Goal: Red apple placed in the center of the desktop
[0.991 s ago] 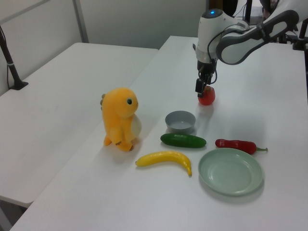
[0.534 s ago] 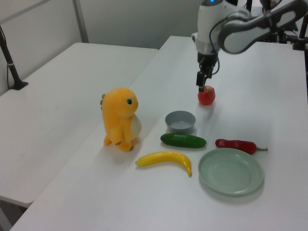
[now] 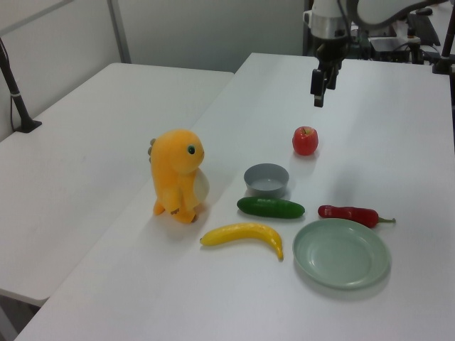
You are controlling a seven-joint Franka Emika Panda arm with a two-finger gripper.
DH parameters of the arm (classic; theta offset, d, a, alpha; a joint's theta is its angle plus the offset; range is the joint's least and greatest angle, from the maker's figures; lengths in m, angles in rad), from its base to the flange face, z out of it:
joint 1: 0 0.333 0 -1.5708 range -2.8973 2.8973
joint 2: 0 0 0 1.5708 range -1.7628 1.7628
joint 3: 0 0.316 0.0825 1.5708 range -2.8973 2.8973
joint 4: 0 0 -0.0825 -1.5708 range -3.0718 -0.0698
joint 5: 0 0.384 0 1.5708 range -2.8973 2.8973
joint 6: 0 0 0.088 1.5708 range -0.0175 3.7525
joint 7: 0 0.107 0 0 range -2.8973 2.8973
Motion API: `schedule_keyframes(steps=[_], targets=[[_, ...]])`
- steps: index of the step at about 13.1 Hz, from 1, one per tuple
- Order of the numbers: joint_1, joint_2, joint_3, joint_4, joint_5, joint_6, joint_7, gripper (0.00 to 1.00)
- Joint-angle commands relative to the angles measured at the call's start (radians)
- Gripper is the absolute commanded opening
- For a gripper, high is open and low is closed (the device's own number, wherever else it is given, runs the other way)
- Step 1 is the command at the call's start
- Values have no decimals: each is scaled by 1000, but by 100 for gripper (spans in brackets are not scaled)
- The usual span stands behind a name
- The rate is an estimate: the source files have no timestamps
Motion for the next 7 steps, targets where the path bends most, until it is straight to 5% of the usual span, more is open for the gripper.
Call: schedule_keyframes(steps=[1,7], targets=[[25,-77,-37,-82,78,5,-26,100],[33,-65,-42,-107,91,67,-26,100]])
